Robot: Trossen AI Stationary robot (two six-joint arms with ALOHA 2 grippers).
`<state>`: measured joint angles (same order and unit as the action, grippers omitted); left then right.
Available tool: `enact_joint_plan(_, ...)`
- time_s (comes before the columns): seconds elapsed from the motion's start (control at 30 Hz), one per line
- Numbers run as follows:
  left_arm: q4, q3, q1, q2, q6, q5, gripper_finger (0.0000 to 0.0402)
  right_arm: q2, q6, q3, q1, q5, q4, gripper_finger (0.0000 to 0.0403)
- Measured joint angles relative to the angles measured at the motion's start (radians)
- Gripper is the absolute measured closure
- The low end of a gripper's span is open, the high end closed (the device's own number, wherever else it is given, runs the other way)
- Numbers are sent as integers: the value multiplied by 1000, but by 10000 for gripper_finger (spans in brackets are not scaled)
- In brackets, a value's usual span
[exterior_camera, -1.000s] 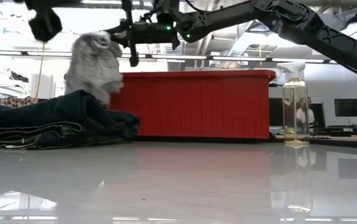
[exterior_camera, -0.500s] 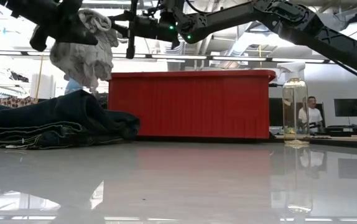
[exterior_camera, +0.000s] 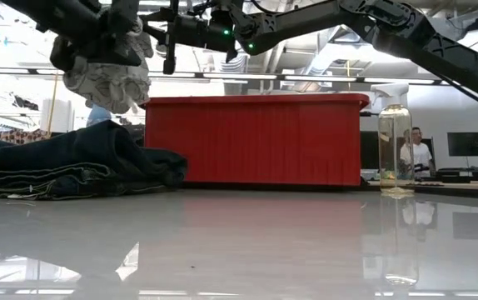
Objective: Fold Laundry from Bin
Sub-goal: Stack the white patterned shirts on top of the gray pants
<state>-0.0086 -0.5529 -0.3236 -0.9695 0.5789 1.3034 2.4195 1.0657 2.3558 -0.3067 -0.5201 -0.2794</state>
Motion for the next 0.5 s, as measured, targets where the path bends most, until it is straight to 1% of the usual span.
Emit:
enact_joint_plan(0.1, 4, 0, 18, 1, 8, 81, 401, 0, 0, 0, 7, 6, 0, 368)
enact_joint_plan(0.23, -52, 0, 53, 1, 1, 138, 402, 0, 0, 0, 13, 11, 1, 368)
enact_joint_plan(0.3, -148, 0, 71, 1, 22, 157, 401, 0, 0, 0, 13, 15, 1, 368)
enact_joint_plan(0.37, -279, 0, 90, 3, 88, 157, 401, 0, 1, 0, 13, 24, 1, 368)
enact_joint_plan(0.43, -419, 0, 105, 12, 191, 152, 401, 0, 5, 0, 12, 34, 15, 368)
enact_joint_plan(0.5, -571, 0, 118, 20, 319, 148, 401, 0, 4, -2, 16, 71, 52, 368)
